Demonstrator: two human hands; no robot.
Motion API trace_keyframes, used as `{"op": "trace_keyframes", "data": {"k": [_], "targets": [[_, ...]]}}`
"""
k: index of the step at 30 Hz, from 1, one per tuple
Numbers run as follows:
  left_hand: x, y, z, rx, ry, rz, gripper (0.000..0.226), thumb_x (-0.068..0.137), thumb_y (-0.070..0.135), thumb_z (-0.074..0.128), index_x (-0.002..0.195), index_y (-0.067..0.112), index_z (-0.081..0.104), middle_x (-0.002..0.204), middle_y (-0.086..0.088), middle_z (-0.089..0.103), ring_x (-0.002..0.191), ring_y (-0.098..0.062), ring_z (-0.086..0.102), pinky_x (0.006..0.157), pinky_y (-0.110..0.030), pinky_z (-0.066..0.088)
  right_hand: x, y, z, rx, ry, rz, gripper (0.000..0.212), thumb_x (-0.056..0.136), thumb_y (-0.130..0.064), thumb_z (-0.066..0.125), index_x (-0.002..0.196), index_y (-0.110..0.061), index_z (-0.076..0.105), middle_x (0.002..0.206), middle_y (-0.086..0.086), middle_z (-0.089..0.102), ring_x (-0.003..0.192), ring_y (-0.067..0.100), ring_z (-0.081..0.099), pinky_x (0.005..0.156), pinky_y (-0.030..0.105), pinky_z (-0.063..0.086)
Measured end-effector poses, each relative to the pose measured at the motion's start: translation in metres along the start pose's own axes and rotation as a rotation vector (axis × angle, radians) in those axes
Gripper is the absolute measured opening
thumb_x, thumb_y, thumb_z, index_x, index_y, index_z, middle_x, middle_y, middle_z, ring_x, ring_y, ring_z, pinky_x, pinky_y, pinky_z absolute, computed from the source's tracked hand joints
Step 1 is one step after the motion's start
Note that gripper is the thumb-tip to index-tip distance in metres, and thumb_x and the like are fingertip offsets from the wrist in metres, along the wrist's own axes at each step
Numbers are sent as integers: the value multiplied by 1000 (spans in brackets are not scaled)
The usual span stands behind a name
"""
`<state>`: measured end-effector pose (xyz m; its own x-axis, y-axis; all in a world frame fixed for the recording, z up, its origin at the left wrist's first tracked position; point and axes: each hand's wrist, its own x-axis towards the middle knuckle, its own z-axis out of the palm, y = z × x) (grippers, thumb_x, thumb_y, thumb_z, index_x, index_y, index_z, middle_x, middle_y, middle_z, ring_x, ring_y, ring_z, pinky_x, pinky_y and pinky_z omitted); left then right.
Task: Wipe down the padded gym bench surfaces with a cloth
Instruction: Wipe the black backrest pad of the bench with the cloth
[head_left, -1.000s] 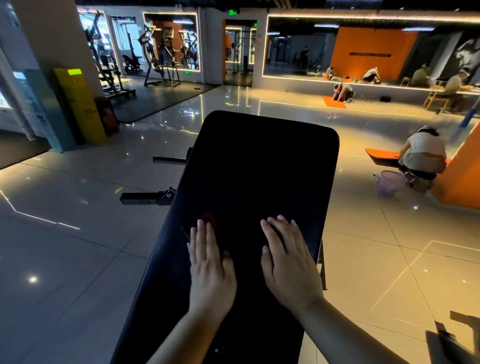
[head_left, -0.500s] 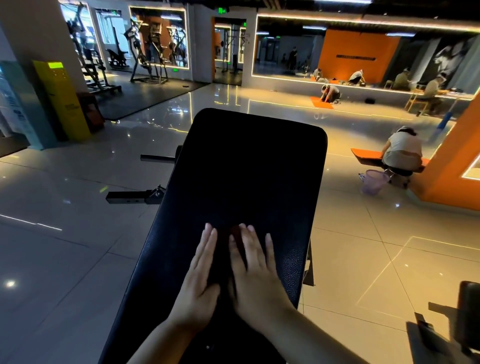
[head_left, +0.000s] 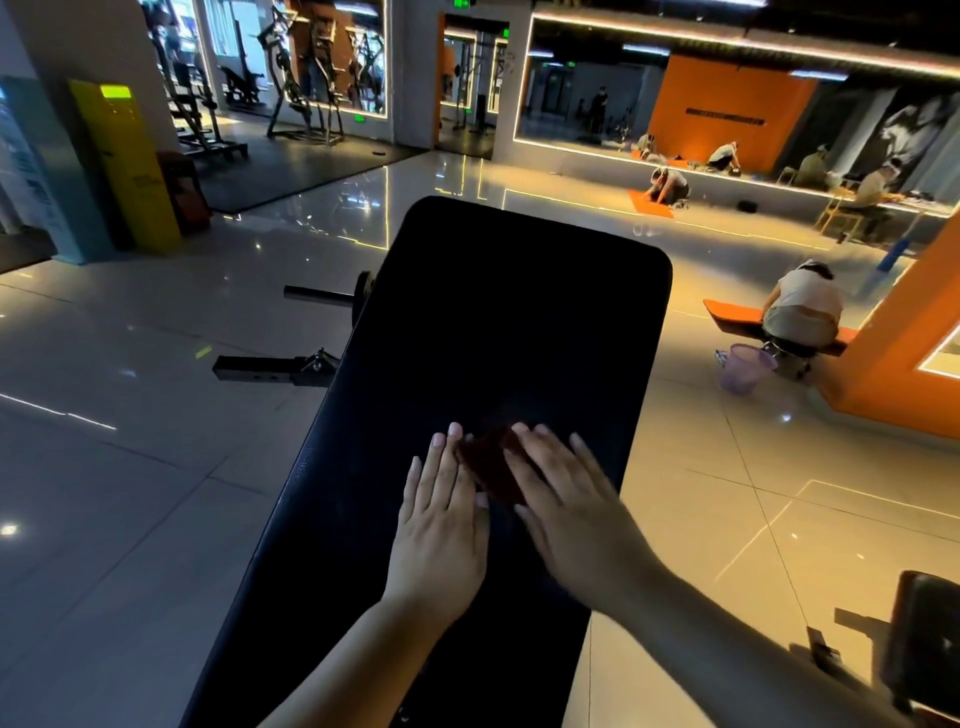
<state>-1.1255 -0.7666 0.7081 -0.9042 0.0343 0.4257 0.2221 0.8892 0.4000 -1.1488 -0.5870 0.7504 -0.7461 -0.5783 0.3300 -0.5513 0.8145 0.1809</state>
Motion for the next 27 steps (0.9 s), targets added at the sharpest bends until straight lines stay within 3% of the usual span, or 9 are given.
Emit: {"op": "trace_keyframes", "data": {"k": [2, 6, 11, 13, 17, 20, 23, 27], "targets": [[0, 0, 0, -12, 1, -4, 58, 106, 35, 14, 158, 14, 3, 166, 2, -11, 151, -11, -17, 122, -35, -7, 2, 21, -5, -37, 31, 16, 56, 107, -37, 30, 158, -15, 25, 167, 7, 12, 155, 22, 11, 125, 48, 14], [-1, 2, 0, 5, 5, -22, 58, 106, 36, 13, 158, 15, -1, 165, 3, -15, 150, -11, -19, 122, -35, -9, 20, 13, -8, 142, 119, 321, 55, 109, -34, 29, 160, -14, 18, 169, 5, 0, 155, 20, -5, 126, 47, 8], [-1, -2, 0, 8, 11, 1, 58, 105, 37, 10, 158, 13, 0, 166, 1, -13, 151, -12, -18, 122, -36, -6, -4, 9, -2, 97, 0, 39, 57, 106, -30, 41, 159, -17, 23, 169, 0, 6, 155, 18, 3, 123, 47, 21], [-1, -2, 2, 10, 29, -7, 58, 105, 36, 10, 158, 13, 2, 166, 1, -11, 151, -12, -17, 122, -36, -5, -4, 26, -10, 41, 14, 71, 56, 106, -29, 39, 158, -17, 24, 169, 1, 7, 155, 19, 6, 123, 49, 22], [-1, -2, 7, 25, 48, -14, 58, 106, 35, 13, 158, 12, 5, 167, -1, -6, 152, -14, -13, 122, -36, -4, 8, 20, -16, 168, 130, 362, 53, 109, -29, 30, 159, -13, 22, 169, 1, -1, 155, 20, -5, 125, 47, 14], [-1, -4, 7, 31, 51, -9, 57, 106, 33, 15, 158, 10, 7, 167, -4, -3, 153, -15, -11, 123, -38, -3, -4, -10, 0, 158, 37, 220, 57, 108, -29, 37, 160, -17, 17, 169, -2, -5, 155, 18, -8, 125, 47, 13], [-1, -2, 7, 29, 53, -9, 57, 106, 33, 16, 158, 10, 6, 167, -4, -5, 152, -15, -13, 123, -37, -3, -14, 13, -6, 37, -46, 10, 59, 106, -32, 38, 160, -19, 17, 169, -1, 1, 155, 18, 0, 124, 46, 18], [-2, 5, 7, 49, 36, -66, 58, 105, 34, 11, 158, 13, 1, 166, -1, -11, 151, -13, -18, 122, -37, -7, 3, 40, -24, 31, 71, 218, 57, 108, -32, 33, 159, -12, 19, 169, 2, -5, 155, 20, -5, 126, 46, 12]]}}
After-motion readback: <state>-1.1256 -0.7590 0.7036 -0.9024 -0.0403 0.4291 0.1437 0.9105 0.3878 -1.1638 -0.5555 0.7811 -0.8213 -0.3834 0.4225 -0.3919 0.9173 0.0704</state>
